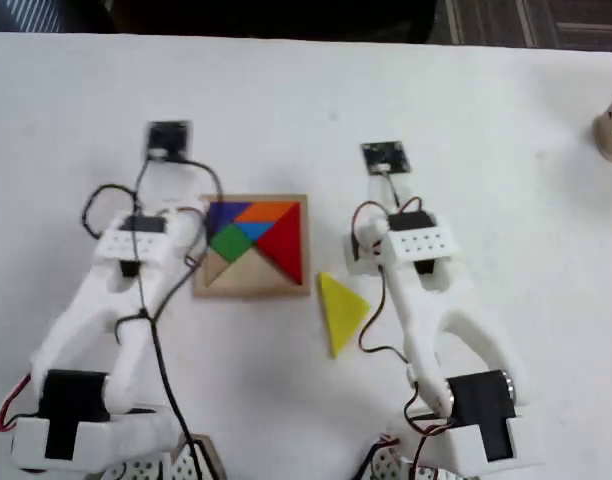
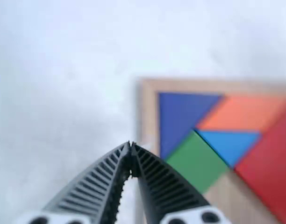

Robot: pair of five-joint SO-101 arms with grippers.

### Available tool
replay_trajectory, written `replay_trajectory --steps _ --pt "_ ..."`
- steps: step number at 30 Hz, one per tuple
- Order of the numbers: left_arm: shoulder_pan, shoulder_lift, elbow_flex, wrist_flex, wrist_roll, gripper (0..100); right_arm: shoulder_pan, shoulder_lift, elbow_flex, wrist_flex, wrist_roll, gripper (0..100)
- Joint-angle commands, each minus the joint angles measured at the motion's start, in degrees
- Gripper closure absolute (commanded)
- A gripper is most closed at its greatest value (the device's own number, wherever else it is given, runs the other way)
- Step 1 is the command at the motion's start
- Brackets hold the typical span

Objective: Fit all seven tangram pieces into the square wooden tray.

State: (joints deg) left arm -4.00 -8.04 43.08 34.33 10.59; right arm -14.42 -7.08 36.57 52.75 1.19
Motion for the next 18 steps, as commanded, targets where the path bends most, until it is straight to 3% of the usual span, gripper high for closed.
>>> replay_trajectory --steps 1,6,12,18 --pt "-5.2 -2.5 -3.5 -3.7 7.2 98 -4.8 -2.7 -1.7 -0.7 -5.5 86.1" --pt "-9.1 -2.3 -3.4 -8.3 7.6 98 -11.0 -2.7 -4.0 2.9 -12.2 82.6" --pt "-10.2 2.4 -6.2 -9.7 7.4 98 -20.8 -2.4 -3.6 -0.7 -16.3 82.4" --pt "-12.0 7.3 -10.1 -9.6 7.3 98 -22.0 6.6 -5.4 -5.2 -17.8 82.3"
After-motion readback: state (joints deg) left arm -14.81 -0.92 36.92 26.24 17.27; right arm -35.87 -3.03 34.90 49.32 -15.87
